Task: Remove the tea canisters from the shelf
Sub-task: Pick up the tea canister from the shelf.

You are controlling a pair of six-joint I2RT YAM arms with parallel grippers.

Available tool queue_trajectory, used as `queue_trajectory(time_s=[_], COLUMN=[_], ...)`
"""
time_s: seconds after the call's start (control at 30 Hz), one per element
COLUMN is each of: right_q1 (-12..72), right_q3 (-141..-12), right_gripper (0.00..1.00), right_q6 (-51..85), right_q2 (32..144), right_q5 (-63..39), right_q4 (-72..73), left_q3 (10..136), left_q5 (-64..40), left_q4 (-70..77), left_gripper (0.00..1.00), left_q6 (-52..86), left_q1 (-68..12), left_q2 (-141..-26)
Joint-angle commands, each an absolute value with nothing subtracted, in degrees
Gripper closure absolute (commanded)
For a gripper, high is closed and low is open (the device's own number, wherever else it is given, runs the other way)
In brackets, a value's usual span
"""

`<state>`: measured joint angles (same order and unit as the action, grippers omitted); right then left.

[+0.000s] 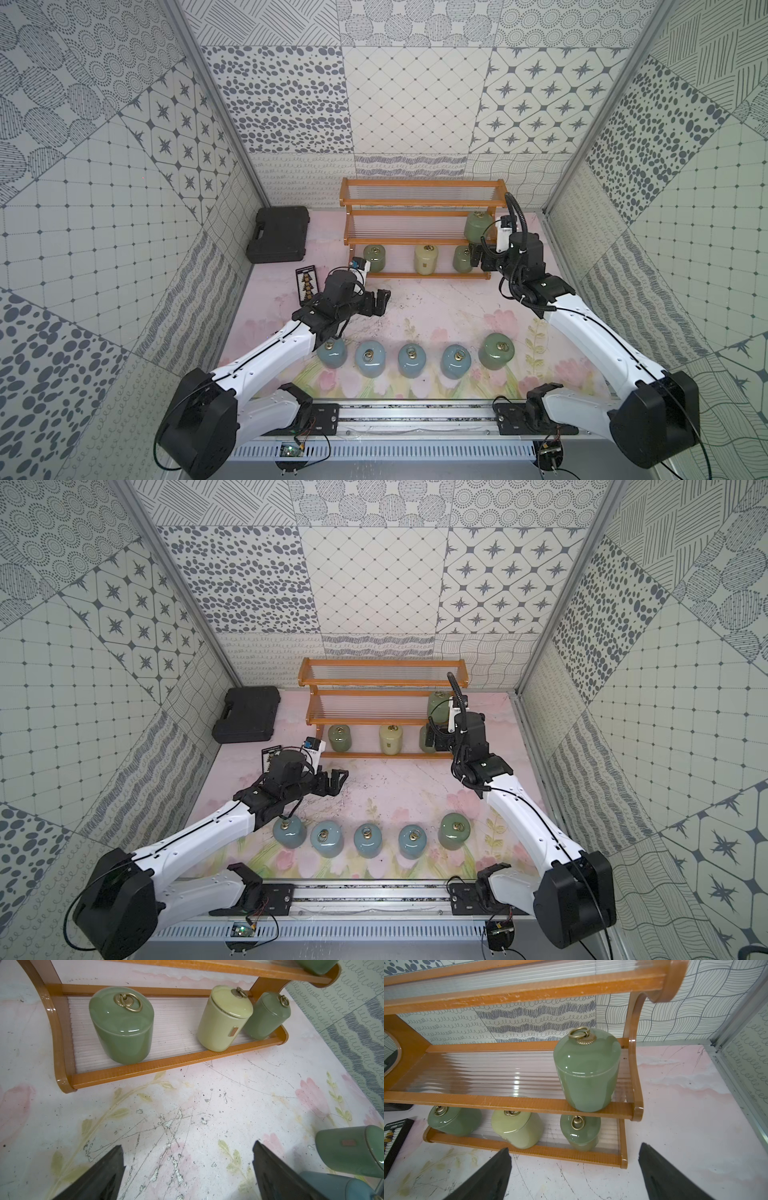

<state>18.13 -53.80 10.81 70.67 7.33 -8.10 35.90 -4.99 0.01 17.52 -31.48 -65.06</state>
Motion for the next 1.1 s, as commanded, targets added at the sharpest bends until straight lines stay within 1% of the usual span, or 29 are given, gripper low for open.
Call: queue_trajectory(time_s=[0.0, 0.27, 0.4, 0.77, 1.07], right_q1=[17.0, 15.5, 14.6, 14.1, 14.0], right_q3=[-55.8, -58.9, -60.0, -64.8, -67.5], right_gripper=[0.0, 0.0, 0.0, 0.0, 0.0], right_q6=[8.4, 7.2, 6.6, 3.7, 2.1], right_q2=[73.8, 81.2, 83.4, 90.5, 94.2], right_q5=[6.0, 7.0, 4.8, 4.0, 2.8], right_q4=[0.2, 6.5, 8.9, 8.9, 8.9], left_q3=[36.4, 36.6, 36.4, 36.5, 36.3], left_q5=[-6.3, -6.5, -6.5, -6.6, -6.5], left_q4=[4.6, 4.7, 4.7, 4.9, 4.5], left_gripper=[0.0, 0.0, 0.0, 0.0, 0.0], left_q6=[18.3, 18.7, 18.9, 19.2, 19.6], left_q1=[-31.7, -31.9, -32.0, -32.0, -32.1], left_q2=[-65.6, -66.0, -66.3, -66.7, -66.4])
